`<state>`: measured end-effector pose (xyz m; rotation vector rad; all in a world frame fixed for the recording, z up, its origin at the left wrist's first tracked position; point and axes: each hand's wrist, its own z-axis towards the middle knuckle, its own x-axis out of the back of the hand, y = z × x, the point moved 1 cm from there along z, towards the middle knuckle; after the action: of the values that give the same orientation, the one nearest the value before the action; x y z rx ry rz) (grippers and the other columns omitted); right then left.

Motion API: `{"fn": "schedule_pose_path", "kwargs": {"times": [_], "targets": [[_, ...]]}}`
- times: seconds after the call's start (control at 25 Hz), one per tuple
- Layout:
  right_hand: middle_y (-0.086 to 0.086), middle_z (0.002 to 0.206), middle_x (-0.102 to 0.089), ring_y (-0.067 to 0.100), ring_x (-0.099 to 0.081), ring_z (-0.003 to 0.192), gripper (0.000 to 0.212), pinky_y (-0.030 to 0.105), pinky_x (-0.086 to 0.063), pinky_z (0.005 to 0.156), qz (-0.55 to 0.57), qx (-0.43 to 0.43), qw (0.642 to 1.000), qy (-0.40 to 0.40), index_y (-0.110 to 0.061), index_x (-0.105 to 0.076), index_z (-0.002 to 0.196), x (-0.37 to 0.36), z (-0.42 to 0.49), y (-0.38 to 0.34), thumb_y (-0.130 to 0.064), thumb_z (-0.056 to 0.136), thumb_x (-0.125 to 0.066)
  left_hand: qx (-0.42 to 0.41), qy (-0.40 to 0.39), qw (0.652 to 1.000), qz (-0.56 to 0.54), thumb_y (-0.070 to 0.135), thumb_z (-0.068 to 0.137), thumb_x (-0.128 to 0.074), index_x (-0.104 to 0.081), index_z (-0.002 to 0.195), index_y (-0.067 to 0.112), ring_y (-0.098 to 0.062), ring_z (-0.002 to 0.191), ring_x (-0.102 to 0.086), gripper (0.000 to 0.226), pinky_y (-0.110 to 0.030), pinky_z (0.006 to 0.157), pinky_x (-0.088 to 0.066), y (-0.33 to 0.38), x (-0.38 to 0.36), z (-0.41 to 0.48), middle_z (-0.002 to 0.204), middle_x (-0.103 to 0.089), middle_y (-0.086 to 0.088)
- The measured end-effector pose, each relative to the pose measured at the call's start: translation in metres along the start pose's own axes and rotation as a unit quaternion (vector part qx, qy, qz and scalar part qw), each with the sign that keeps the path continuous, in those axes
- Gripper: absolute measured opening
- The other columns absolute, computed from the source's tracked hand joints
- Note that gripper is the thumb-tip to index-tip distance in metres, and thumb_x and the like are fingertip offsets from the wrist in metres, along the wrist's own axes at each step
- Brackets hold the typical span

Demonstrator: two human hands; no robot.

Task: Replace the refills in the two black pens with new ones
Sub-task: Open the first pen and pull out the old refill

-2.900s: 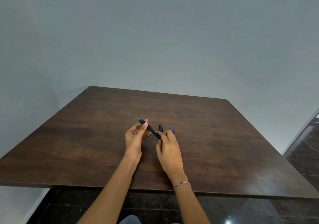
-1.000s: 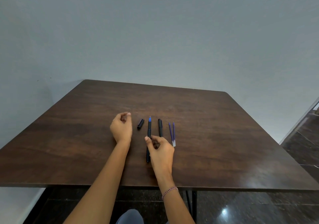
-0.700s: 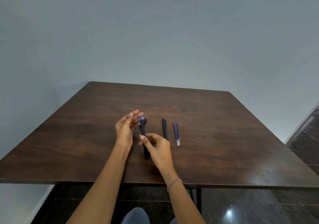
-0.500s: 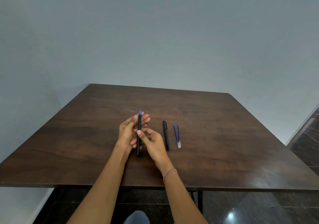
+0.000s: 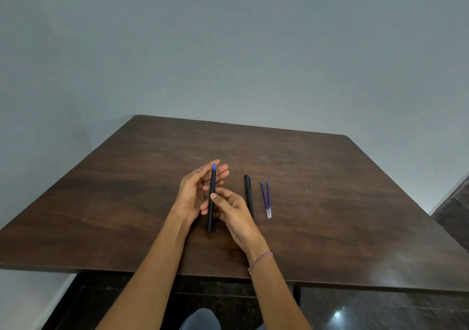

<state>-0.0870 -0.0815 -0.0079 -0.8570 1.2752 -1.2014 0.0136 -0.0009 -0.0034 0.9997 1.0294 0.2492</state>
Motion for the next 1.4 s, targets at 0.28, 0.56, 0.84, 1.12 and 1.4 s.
{"fn": "schedule_pose_path", "kwargs": {"times": [0.28,0.56,0.84,1.12,1.4], "targets": [[0.004,0.082,-0.071,0.015,-0.068,0.079,0.022,0.026,-0.054,0.076,0.024,-0.01,1.0,-0.003,-0.014,-0.065,0.114,0.003,0.001,0.003,-0.015,0.098,-0.05,0.06,-0.079,0.995,-0.017,0.022,0.093,-0.044,-0.06,0.119,0.004,-0.027,0.118,-0.057,0.036,-0.029,0.09,-0.052,0.002,-0.007,-0.009,0.123,-0.062,-0.02],[0.0,0.076,-0.069,0.012,-0.065,0.075,0.021,0.03,-0.052,0.081,0.017,-0.009,1.0,-0.009,-0.011,-0.064,0.114,0.004,0.002,0.005,-0.015,0.095,-0.055,0.02,0.007,1.0,-0.005,0.019,0.081,-0.062,-0.073,0.096,0.011,-0.022,0.095,-0.069,0.021,-0.025,0.068,-0.057,0.003,-0.002,-0.01,0.097,-0.073,-0.012],[0.003,0.079,-0.069,0.013,-0.065,0.075,0.02,0.032,-0.052,0.084,0.01,-0.001,1.0,0.003,-0.011,-0.065,0.112,0.003,0.003,0.005,-0.015,0.093,-0.059,0.018,0.021,0.999,0.047,0.04,0.078,-0.064,-0.073,0.099,0.02,-0.012,0.071,-0.069,0.03,-0.016,0.035,-0.044,0.006,-0.004,-0.012,0.091,-0.073,-0.003],[0.008,0.101,-0.07,0.013,-0.067,0.087,0.024,0.028,-0.053,0.085,0.06,-0.001,0.998,0.03,-0.005,-0.062,0.117,0.002,0.005,0.002,-0.01,0.095,-0.055,0.042,-0.062,0.997,-0.004,0.014,0.096,-0.037,-0.059,0.121,0.008,-0.022,0.114,-0.061,0.034,-0.018,0.063,-0.056,0.006,-0.01,-0.014,0.121,-0.064,-0.015],[0.002,0.079,-0.07,0.011,-0.067,0.076,0.013,0.026,-0.054,0.081,0.051,0.001,0.998,0.027,-0.01,-0.065,0.104,0.003,0.004,0.001,-0.008,0.094,-0.056,0.024,-0.013,0.998,0.061,0.021,0.079,-0.062,-0.064,0.111,0.018,-0.004,0.043,-0.054,0.032,-0.013,0.029,-0.032,0.005,-0.008,-0.012,0.077,-0.068,0.002]]}}
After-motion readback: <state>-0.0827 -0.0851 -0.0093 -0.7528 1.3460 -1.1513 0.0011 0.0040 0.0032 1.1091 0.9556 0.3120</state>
